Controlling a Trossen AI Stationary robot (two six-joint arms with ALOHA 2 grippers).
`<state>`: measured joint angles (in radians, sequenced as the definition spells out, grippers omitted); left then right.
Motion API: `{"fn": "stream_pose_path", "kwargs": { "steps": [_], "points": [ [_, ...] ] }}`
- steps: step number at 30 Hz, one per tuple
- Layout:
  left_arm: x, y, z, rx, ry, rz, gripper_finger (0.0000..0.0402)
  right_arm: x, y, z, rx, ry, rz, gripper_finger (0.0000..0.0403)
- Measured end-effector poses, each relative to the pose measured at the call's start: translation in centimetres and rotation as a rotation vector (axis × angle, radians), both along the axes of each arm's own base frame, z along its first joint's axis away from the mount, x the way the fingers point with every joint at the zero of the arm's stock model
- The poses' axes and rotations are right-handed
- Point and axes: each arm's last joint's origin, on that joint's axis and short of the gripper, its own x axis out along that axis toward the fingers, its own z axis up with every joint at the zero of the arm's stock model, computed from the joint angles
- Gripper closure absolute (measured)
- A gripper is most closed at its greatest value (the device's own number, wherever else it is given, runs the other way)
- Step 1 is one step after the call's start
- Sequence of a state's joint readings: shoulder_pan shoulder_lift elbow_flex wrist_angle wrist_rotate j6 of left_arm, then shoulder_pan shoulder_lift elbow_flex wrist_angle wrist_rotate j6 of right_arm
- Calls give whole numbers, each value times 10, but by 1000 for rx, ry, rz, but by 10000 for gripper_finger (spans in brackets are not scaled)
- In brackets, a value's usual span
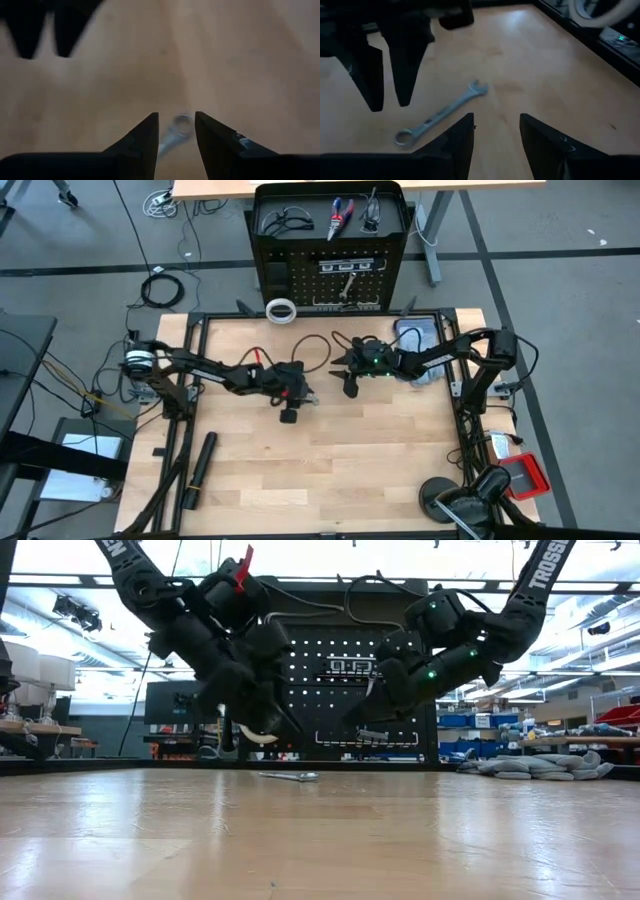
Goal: Hang tools onto peg board
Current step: Hang the silver wrench on the black pegboard
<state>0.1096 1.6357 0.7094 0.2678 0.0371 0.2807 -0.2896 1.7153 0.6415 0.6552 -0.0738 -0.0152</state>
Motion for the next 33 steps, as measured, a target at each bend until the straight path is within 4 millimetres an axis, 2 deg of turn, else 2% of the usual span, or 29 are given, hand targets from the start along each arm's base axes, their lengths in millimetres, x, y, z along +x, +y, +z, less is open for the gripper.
{"fn": "stream_pose_path", "kwargs": {
  "steps": [2, 13, 20, 28, 33],
  "points": [
    [4, -2, -2, 30, -23, 32, 269, 0, 0, 0, -3, 3, -2, 237],
    [15, -11, -19, -90, -75, 84, 293, -1, 1, -2, -7, 26, -23, 237],
    [14, -13, -31, -98, -8, 78, 300, -1, 1, -2, -10, 29, -20, 237],
    [7, -20, -37, -259, 105, -90, 301, -1, 2, -2, -9, 29, -18, 237],
    [4, -23, -35, -360, 140, -126, 301, 0, 5, -2, -8, 28, -8, 237]
  ]
}}
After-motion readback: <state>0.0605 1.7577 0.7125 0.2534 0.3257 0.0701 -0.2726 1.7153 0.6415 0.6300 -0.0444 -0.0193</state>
